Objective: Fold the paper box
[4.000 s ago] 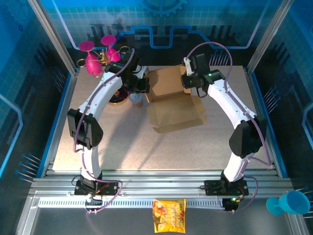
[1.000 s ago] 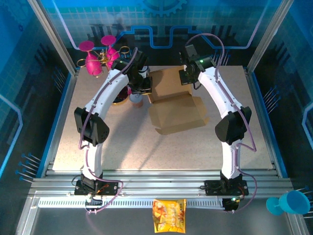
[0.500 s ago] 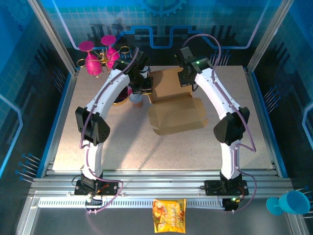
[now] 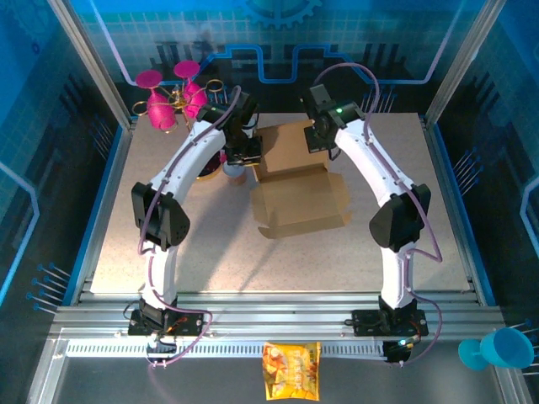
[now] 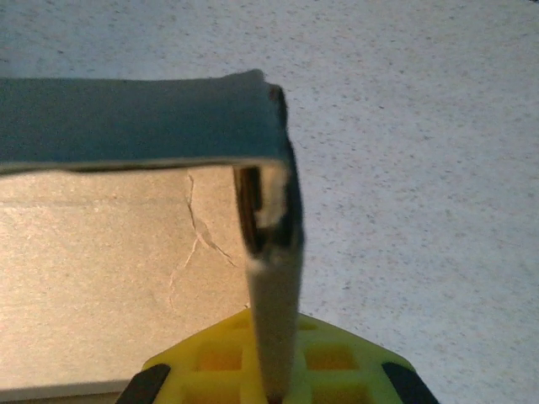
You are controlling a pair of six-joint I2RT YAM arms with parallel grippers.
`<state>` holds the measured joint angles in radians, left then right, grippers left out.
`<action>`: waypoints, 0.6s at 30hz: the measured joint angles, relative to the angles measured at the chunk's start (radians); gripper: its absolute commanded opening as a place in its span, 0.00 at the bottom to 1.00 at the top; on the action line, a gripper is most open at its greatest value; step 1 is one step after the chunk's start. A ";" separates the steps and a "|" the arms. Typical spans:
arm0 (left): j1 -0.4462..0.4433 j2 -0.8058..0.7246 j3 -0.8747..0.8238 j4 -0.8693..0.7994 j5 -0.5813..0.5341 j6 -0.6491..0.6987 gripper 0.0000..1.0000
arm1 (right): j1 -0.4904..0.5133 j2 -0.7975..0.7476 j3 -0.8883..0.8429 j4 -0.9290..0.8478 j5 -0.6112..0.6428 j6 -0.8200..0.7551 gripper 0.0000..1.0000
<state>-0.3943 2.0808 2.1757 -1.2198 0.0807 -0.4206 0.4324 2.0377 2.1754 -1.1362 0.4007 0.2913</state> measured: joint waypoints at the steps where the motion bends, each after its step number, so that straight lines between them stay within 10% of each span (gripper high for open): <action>1: 0.003 0.000 0.000 0.000 0.009 0.000 0.00 | -0.013 -0.001 0.002 0.001 -0.032 -0.004 0.07; 18: 0.029 0.032 0.088 -0.065 0.108 0.000 0.00 | -0.118 0.004 0.044 0.015 -0.279 -0.023 0.30</action>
<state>-0.3656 2.1128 2.2635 -1.2850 0.1883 -0.4210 0.3145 2.0415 2.2192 -1.1213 0.1215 0.2680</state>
